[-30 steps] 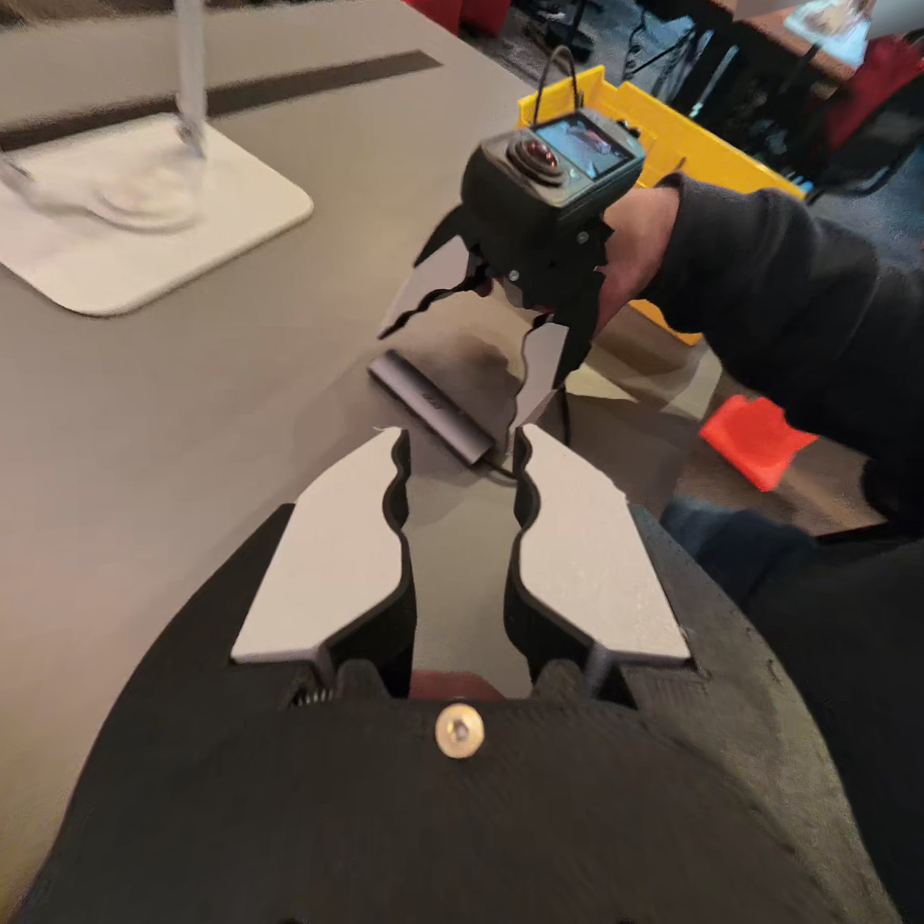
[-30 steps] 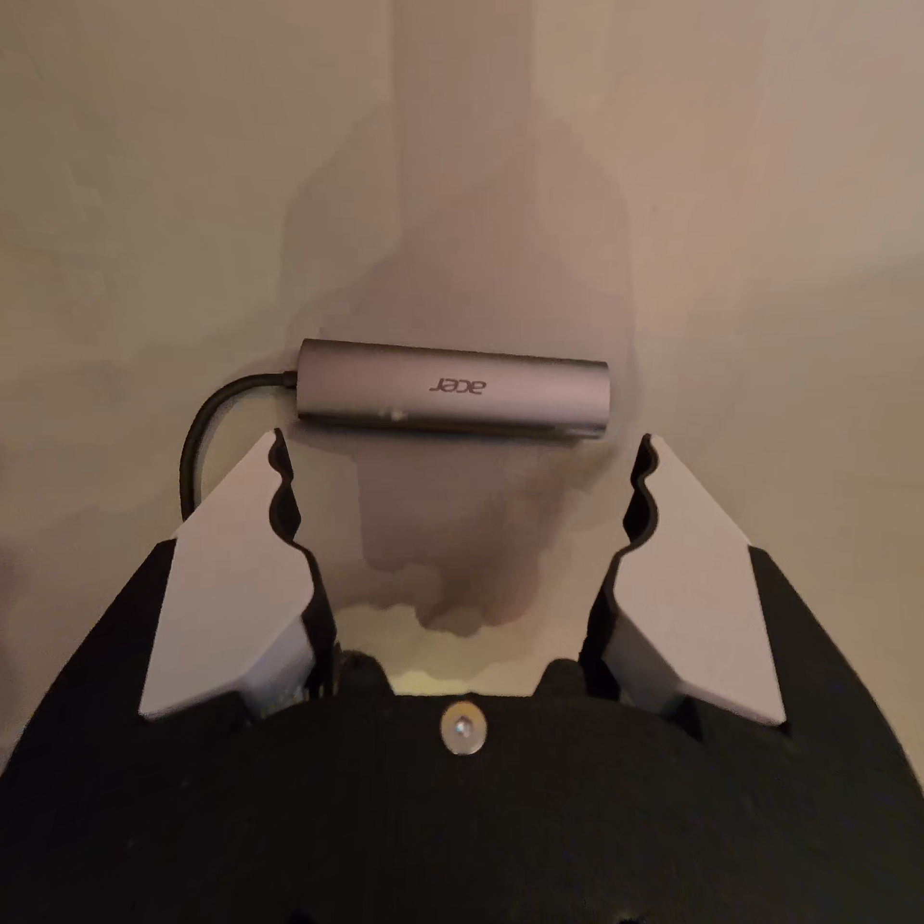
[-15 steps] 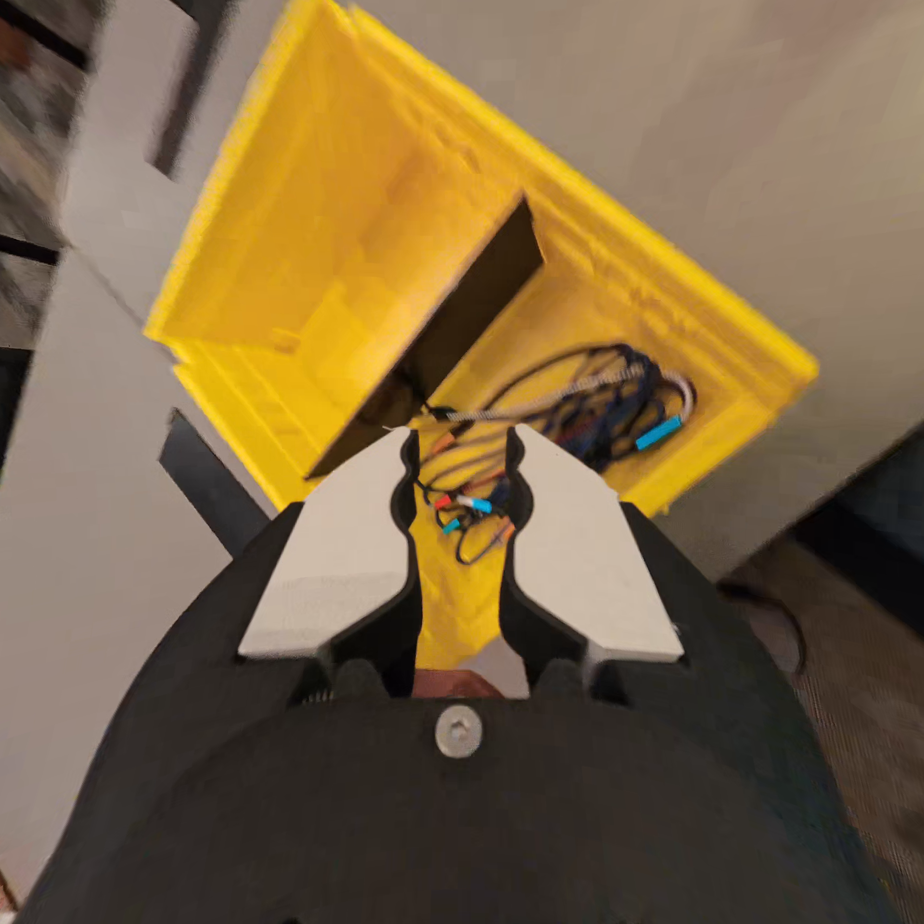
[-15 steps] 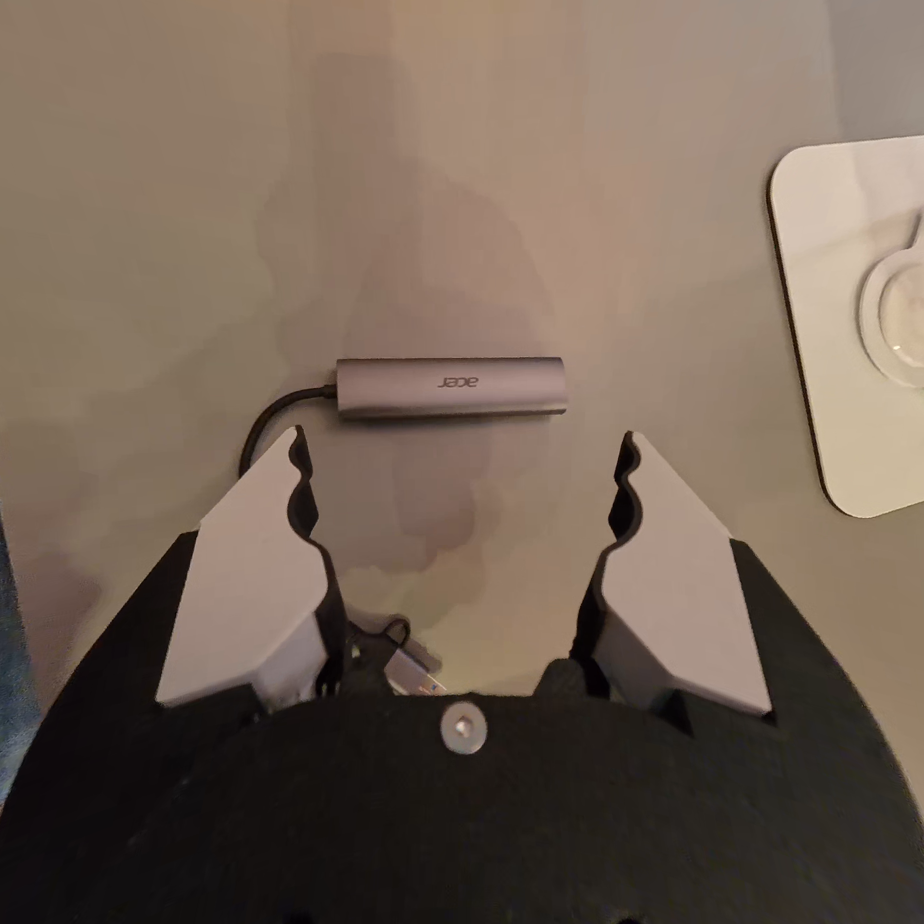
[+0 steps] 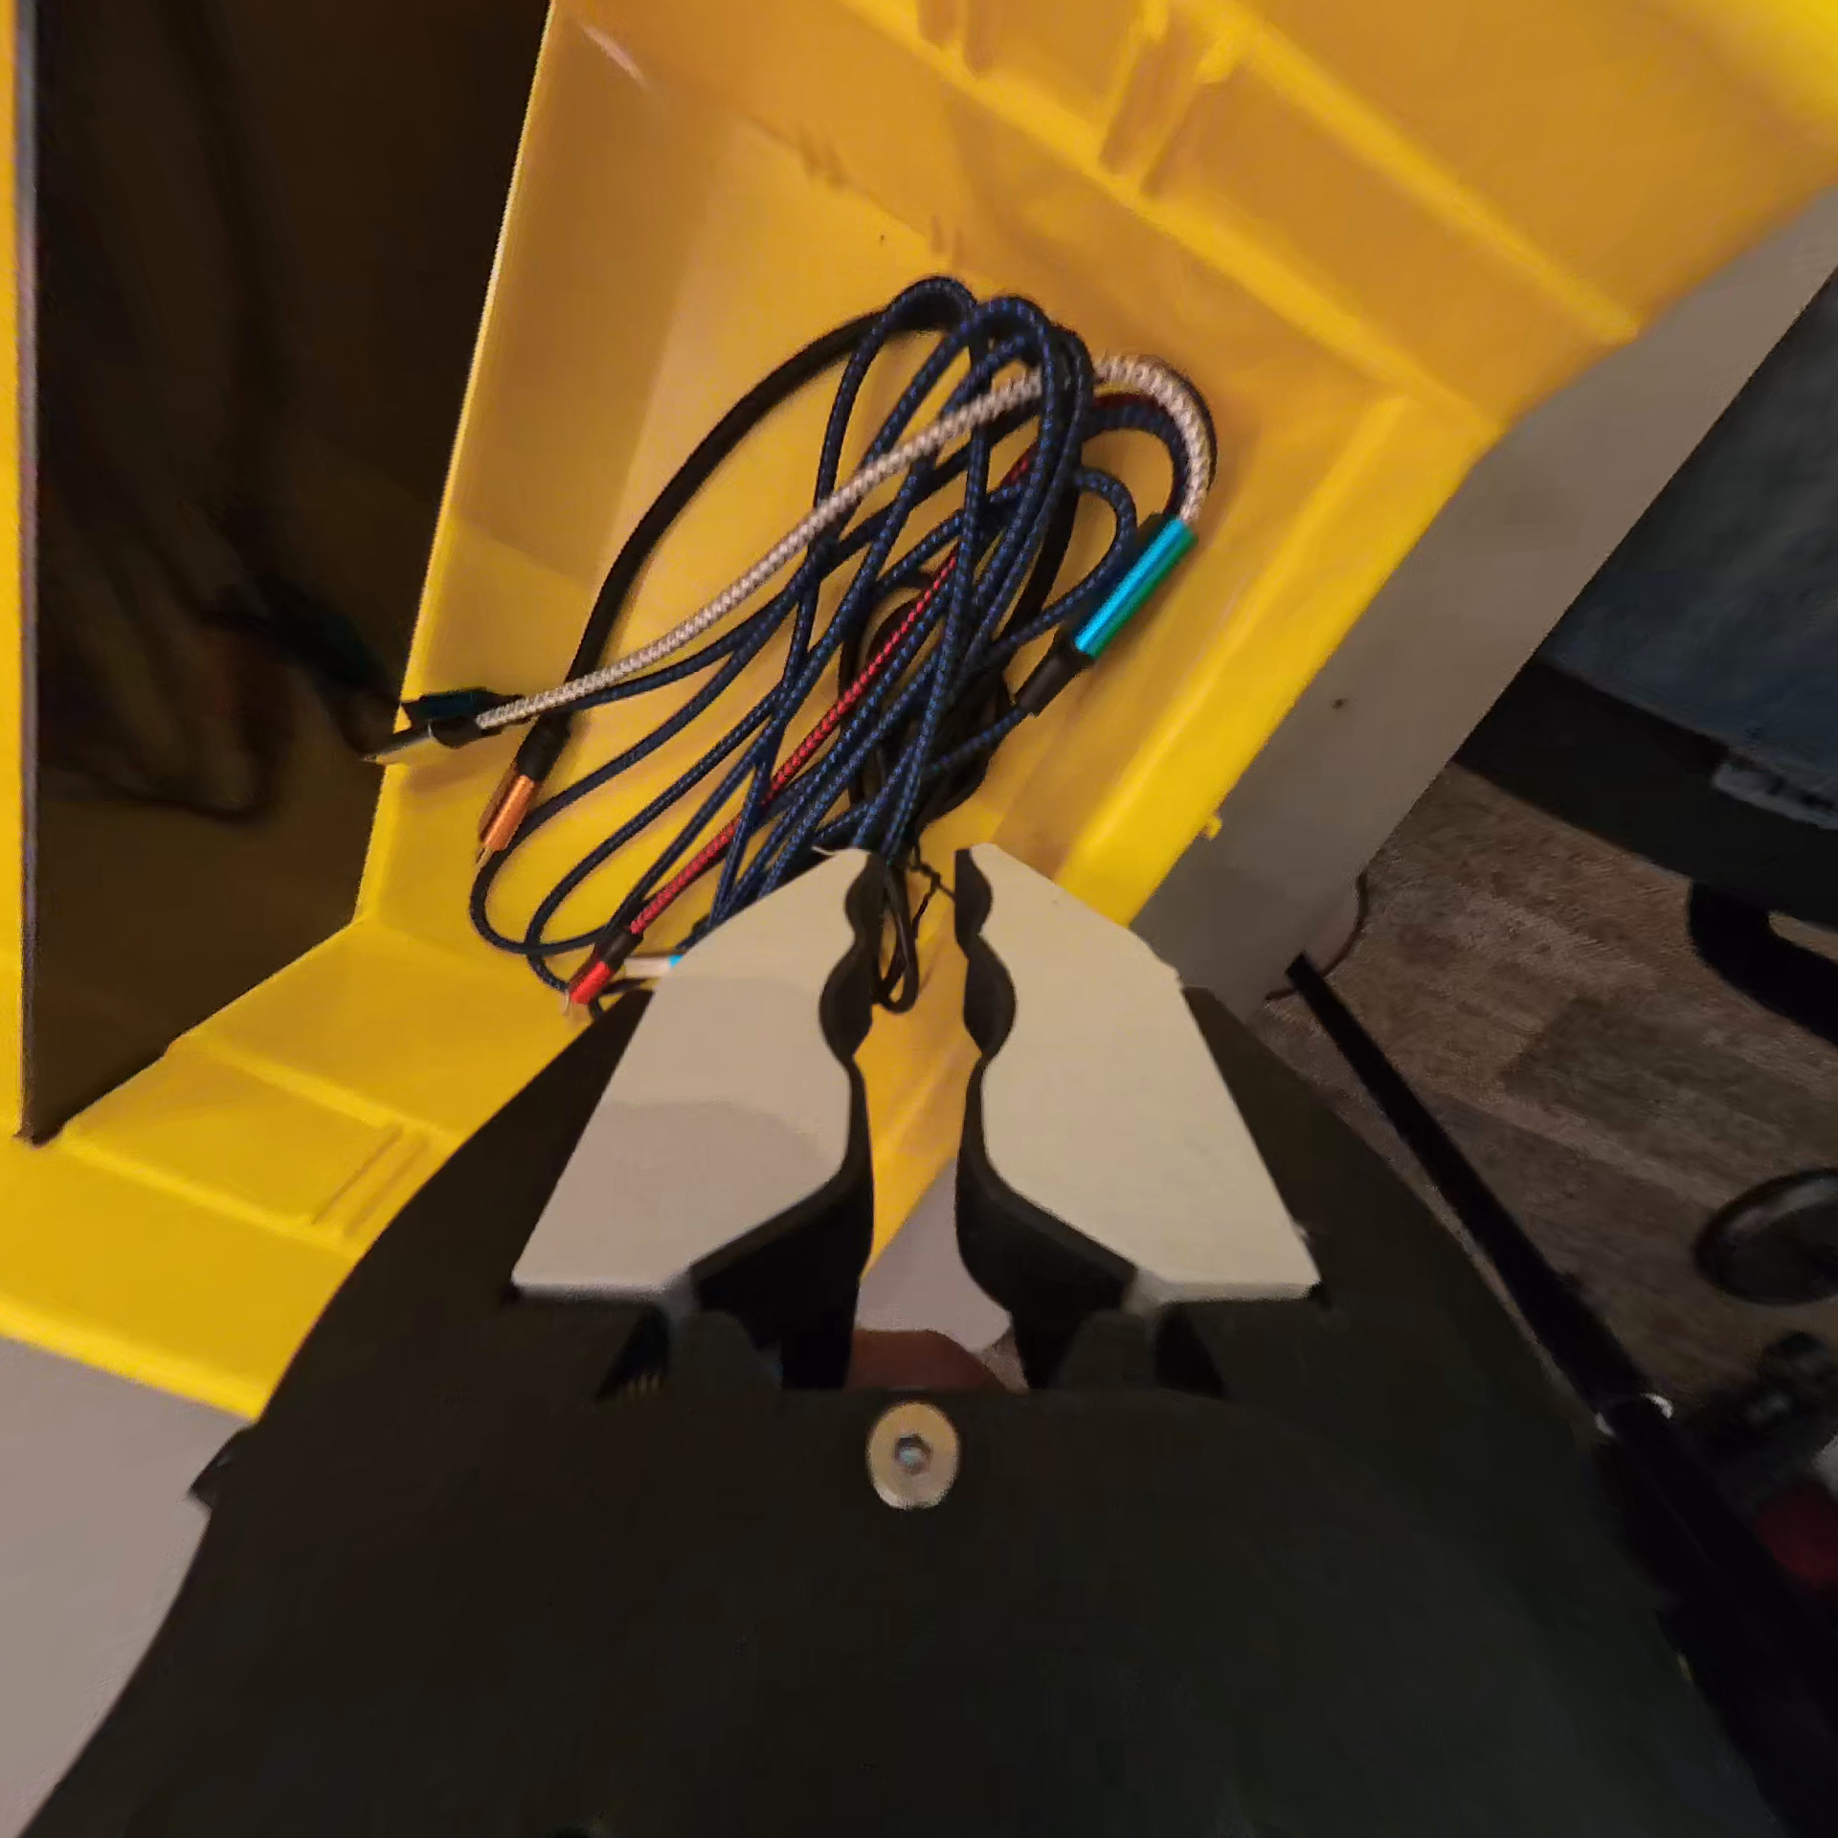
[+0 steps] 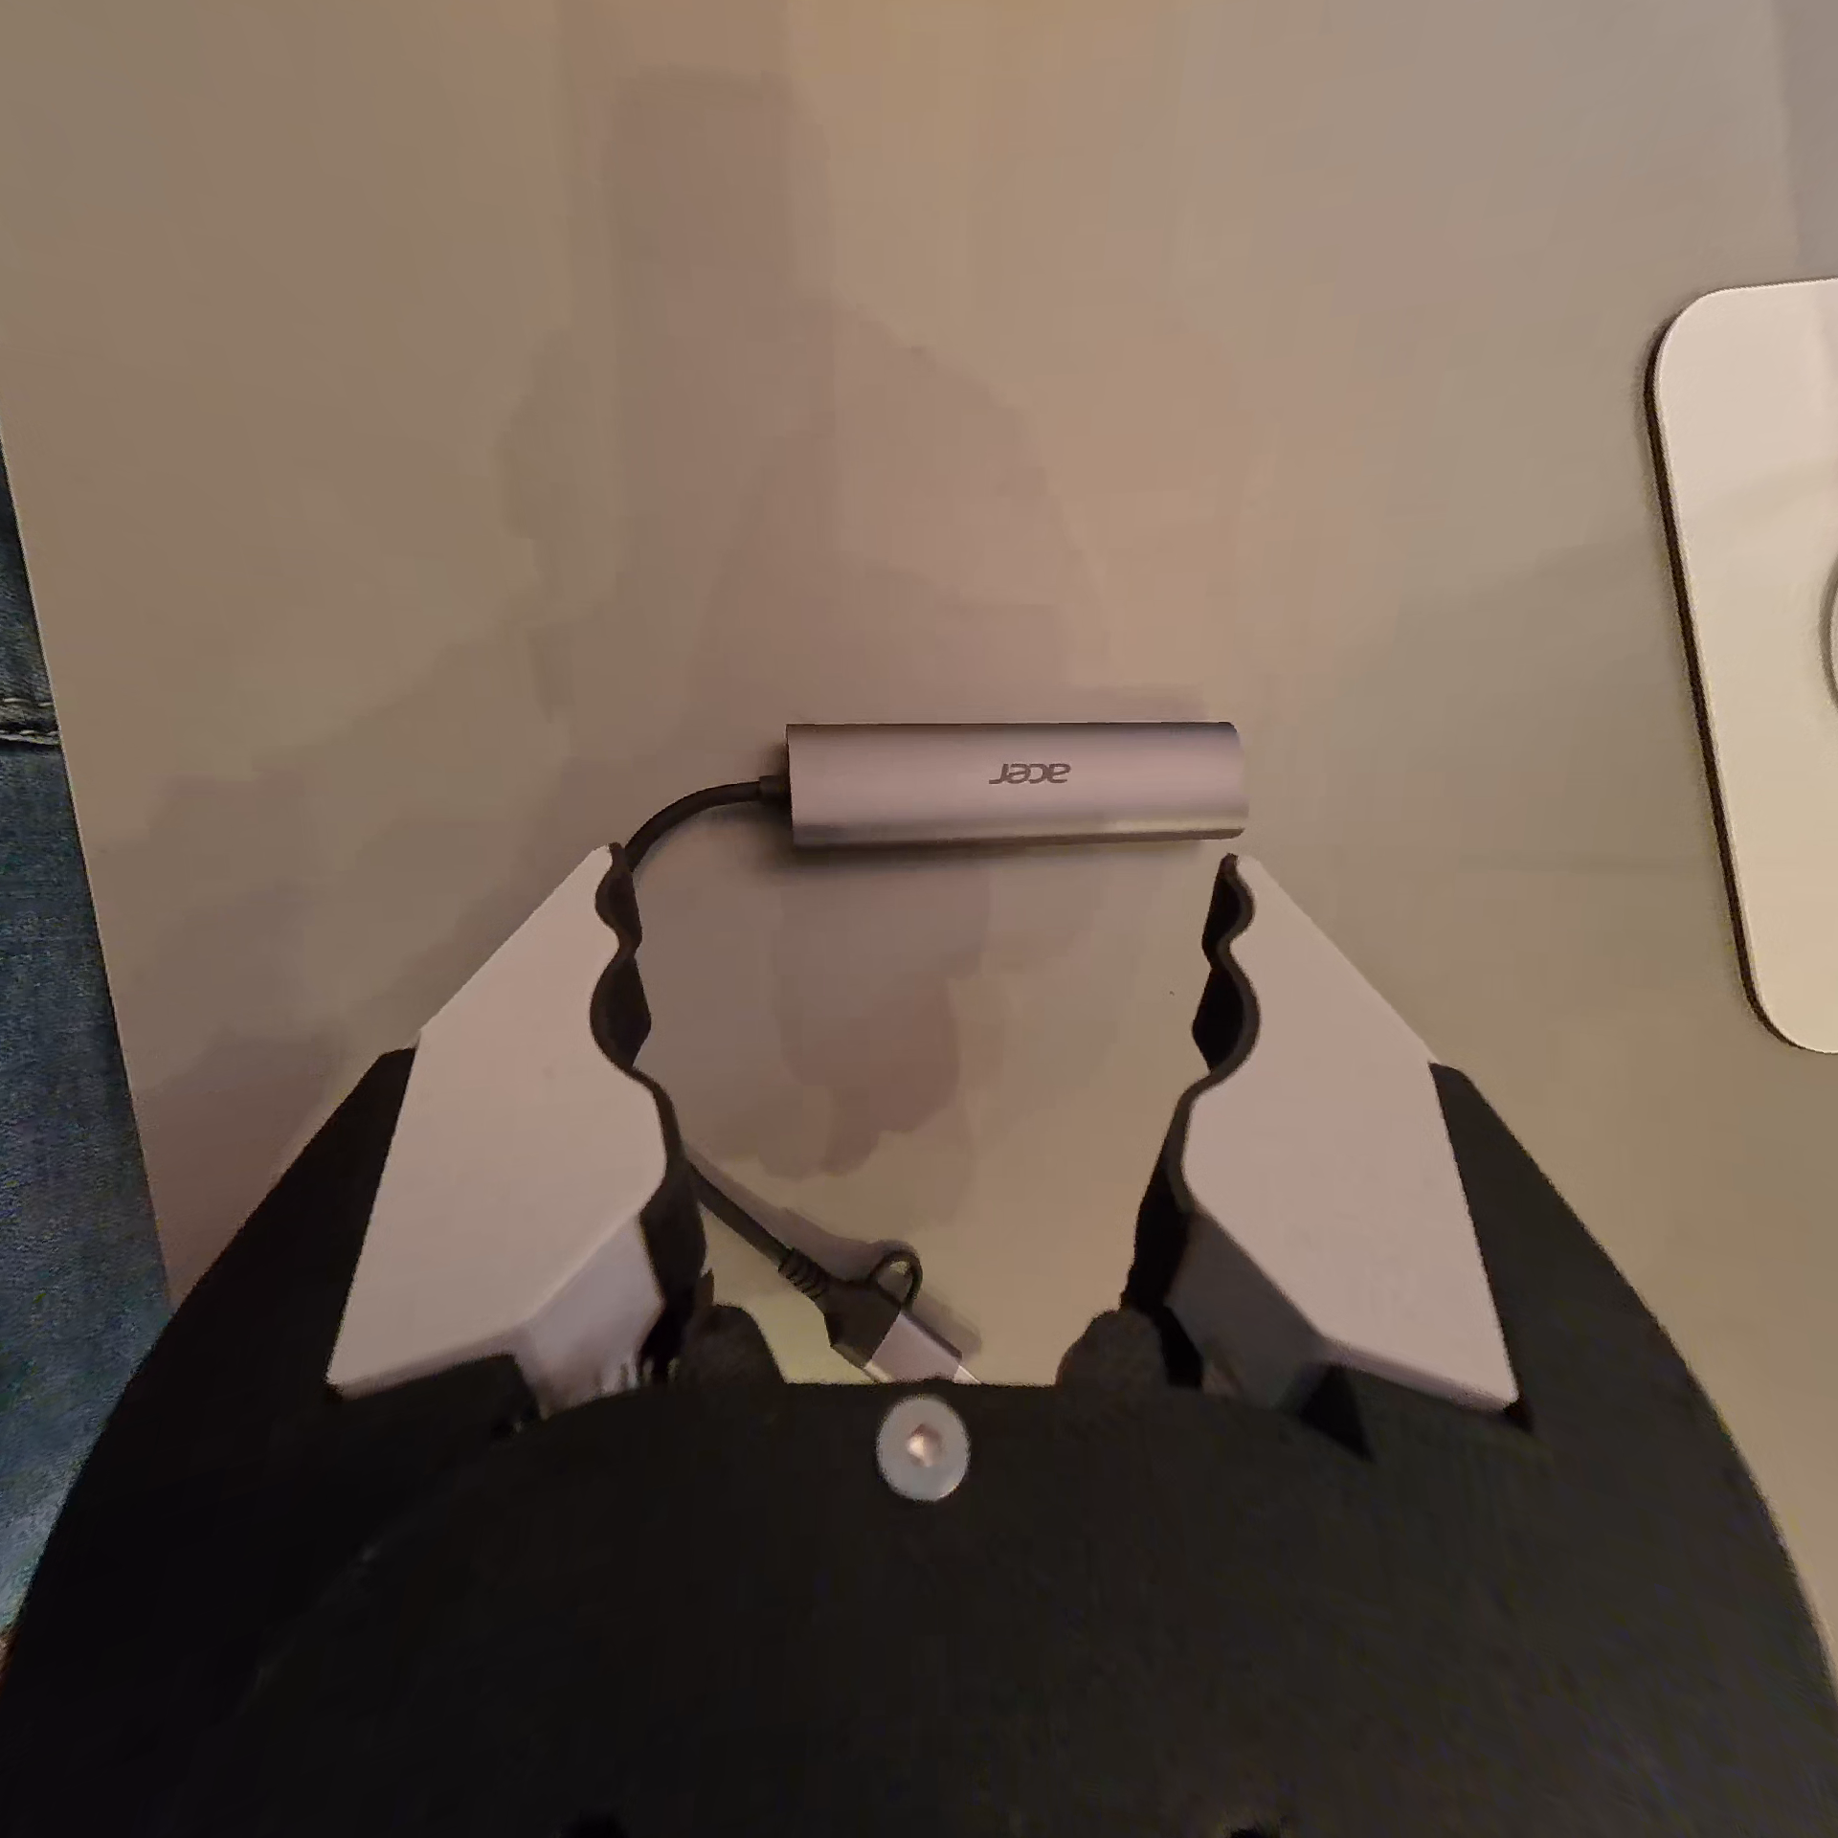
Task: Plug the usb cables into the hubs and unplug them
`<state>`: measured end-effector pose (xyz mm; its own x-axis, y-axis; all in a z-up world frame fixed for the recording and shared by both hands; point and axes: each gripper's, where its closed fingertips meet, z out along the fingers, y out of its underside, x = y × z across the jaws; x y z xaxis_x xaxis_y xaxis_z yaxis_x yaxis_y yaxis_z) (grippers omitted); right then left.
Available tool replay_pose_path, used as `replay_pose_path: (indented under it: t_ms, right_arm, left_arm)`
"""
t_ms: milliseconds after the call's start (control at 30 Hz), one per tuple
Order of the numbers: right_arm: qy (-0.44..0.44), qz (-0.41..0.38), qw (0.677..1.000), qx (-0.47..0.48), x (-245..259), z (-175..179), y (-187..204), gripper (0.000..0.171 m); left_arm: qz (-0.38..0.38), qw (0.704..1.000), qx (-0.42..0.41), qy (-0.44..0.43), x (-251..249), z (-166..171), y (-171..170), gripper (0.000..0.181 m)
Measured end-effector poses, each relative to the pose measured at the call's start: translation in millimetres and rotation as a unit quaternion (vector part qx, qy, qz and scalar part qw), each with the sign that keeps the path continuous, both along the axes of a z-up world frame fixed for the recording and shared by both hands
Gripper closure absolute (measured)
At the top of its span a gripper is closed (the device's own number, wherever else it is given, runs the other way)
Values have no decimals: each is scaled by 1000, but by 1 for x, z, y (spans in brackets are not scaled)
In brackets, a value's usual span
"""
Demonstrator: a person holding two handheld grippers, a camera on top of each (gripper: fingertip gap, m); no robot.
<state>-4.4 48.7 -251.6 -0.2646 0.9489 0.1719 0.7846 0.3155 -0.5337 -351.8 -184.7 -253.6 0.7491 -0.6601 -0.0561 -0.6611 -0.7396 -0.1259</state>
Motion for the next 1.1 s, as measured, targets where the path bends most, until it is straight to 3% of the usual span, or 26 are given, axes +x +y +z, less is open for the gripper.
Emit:
replay_pose_path:
  t_ms: [500,667,800,967,1100]
  right_arm:
    - [2,-12,1000,-6,2,-4,6,60]
    - [3,-12,1000,-4,2,-3,7,61]
    - [6,-17,1000,-5,5,-2,9,61]
    - [6,-12,1000,-5,4,-3,7,61]
    - [5,-10,1000,-2,4,-3,6,61]
  left_arm:
    - [7,988,-92,-121,19,-2,-6,177]
    - [9,990,-113,-84,10,-20,-7,177]
    - [25,997,-63,-31,0,-21,4,172]
    - [51,998,12,30,-18,-17,15,145]
    - [43,998,14,42,-21,-14,9,147]
